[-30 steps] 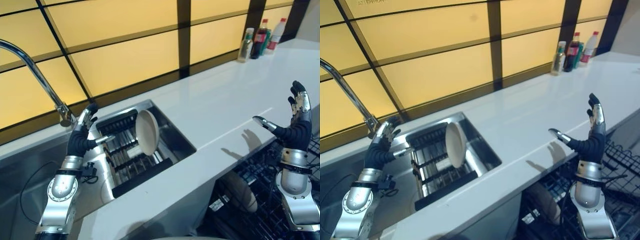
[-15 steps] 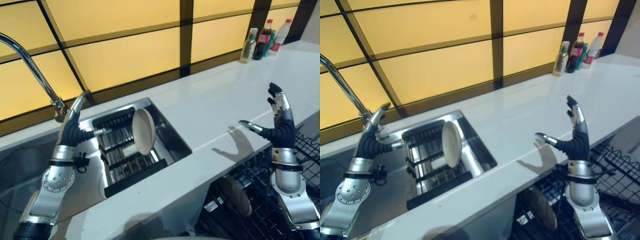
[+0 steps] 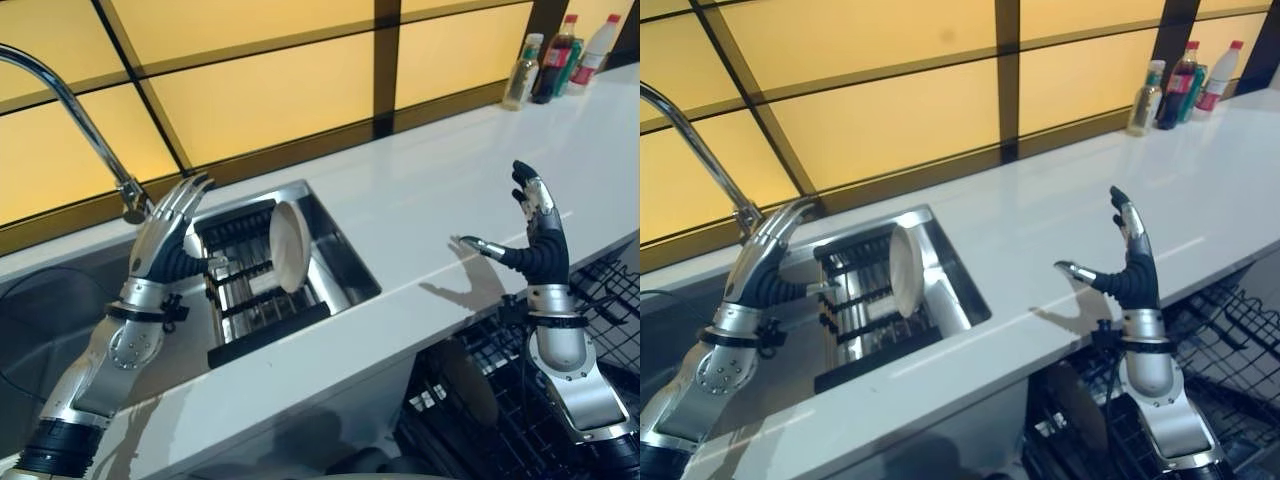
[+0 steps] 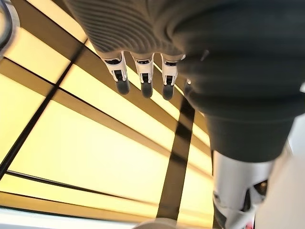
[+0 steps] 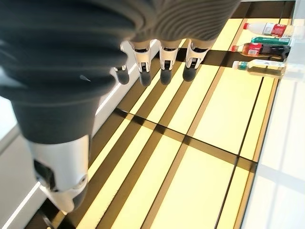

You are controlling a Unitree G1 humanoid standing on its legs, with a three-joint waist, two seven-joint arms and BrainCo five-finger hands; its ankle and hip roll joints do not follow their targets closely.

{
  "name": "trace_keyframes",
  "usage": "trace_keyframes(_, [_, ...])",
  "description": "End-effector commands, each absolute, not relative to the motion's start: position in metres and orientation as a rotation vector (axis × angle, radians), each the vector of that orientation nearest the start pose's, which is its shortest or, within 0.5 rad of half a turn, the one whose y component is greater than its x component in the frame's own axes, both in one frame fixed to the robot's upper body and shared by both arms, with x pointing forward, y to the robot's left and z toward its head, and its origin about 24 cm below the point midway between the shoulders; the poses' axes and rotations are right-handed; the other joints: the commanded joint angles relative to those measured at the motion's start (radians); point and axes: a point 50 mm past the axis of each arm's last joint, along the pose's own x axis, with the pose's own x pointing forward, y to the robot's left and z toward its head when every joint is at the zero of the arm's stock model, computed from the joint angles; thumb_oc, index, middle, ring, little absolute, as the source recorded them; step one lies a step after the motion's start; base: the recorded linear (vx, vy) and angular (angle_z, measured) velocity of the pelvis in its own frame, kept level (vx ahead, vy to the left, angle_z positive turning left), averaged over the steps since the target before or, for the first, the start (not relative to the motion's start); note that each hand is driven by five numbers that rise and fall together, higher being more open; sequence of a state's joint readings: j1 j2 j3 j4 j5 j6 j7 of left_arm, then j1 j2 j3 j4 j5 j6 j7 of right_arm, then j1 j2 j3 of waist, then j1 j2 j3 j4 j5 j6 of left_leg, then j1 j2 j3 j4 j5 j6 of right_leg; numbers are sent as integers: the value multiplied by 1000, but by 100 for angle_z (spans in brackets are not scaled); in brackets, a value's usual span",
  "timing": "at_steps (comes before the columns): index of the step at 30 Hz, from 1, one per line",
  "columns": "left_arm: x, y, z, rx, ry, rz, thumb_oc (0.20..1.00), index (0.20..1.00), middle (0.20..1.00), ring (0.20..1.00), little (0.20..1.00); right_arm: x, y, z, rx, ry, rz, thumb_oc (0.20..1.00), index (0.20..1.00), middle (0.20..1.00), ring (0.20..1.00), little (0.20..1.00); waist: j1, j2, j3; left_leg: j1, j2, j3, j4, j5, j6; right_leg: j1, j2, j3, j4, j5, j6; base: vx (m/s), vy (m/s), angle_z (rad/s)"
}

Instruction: Pick up plates and place into dishwasher.

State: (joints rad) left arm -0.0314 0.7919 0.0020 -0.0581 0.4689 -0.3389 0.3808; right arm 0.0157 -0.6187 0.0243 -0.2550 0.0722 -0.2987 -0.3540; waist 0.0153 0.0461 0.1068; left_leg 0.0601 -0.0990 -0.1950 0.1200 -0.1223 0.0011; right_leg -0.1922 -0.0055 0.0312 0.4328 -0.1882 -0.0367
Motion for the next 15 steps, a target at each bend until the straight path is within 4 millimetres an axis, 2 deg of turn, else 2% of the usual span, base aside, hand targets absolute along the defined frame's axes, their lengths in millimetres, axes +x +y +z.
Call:
trace_keyframes(1, [250, 259, 176, 1323, -711, 150, 1000, 1000, 1000, 1000, 1000, 235, -226, 180, -426, -707, -118, 1000, 1000, 1000, 1000, 1000, 0, -25, -42, -51, -45, 5, -29, 42, 22, 246, 22, -11, -382, 107, 81, 90, 123, -5])
trace_keyframes(7, [257, 260, 189, 1546, -773, 96, 1000, 1000, 1000, 1000, 1000, 235, -234, 179, -434, -665, -127, 1000, 1000, 1000, 1000, 1000, -45, 8, -48, -18, -35, 63, -67, 30, 31, 223, 0, -2, -372, 114, 107, 116, 152, 2])
trace_keyframes(15, [258, 264, 190, 1715, -797, 55, 1000, 1000, 1000, 1000, 1000, 231, -239, 177, -437, -626, -120, 1000, 1000, 1000, 1000, 1000, -84, 31, -21, -6, -36, 112, -69, 13, 50, 184, -15, 34, -342, 128, 133, 100, 58, -9])
